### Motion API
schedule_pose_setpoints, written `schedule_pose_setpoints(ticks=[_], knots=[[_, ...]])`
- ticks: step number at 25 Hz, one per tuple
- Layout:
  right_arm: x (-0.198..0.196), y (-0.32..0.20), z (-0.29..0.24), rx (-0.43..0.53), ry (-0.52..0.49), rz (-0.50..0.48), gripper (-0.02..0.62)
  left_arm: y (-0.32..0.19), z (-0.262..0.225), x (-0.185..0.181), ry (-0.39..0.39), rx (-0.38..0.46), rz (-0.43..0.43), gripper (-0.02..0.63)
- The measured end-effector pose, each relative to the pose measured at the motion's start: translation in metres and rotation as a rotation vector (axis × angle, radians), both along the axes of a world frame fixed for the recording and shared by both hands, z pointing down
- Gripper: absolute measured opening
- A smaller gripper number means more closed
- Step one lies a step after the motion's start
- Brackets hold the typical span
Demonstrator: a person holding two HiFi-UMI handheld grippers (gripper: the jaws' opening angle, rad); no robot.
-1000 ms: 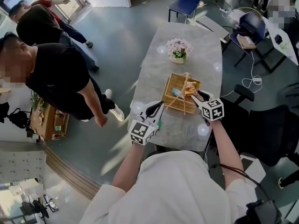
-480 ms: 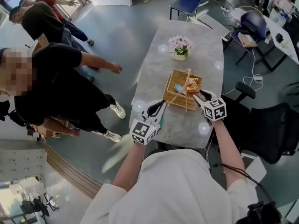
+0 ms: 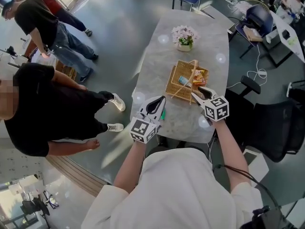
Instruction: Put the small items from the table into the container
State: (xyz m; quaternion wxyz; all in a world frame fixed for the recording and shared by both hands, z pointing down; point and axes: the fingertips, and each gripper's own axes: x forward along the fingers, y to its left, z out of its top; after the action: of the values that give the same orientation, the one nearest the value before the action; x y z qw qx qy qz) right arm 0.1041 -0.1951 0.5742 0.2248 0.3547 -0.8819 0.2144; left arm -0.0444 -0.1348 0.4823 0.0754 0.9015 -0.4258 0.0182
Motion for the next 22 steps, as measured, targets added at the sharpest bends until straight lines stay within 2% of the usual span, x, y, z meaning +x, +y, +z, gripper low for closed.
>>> schedule_pose_setpoints(ticks=[8, 12, 16, 22], knots=[[-0.055, 0.034, 0.046, -0.093, 0.016, -0.103, 0.183, 0.013, 0.034, -0.044, -0.002, -0.079, -0.069, 0.006], [-0.079, 0.051, 0.086, -0.164, 0.036, -0.146, 0.183, 0.021, 0.056, -0.066, -0.005, -0.125, -0.103, 0.006], [-0.101, 0.065, 0.132, -0.235, 0.071, -0.175, 0.183, 0.025, 0.087, -0.085, -0.040, -0.165, -0.124, 0.006], [-0.131, 0.089, 0.183, -0.333, 0.104, -0.213, 0.184, 0.042, 0.124, -0.101, -0.048, -0.242, -0.133, 0.006]])
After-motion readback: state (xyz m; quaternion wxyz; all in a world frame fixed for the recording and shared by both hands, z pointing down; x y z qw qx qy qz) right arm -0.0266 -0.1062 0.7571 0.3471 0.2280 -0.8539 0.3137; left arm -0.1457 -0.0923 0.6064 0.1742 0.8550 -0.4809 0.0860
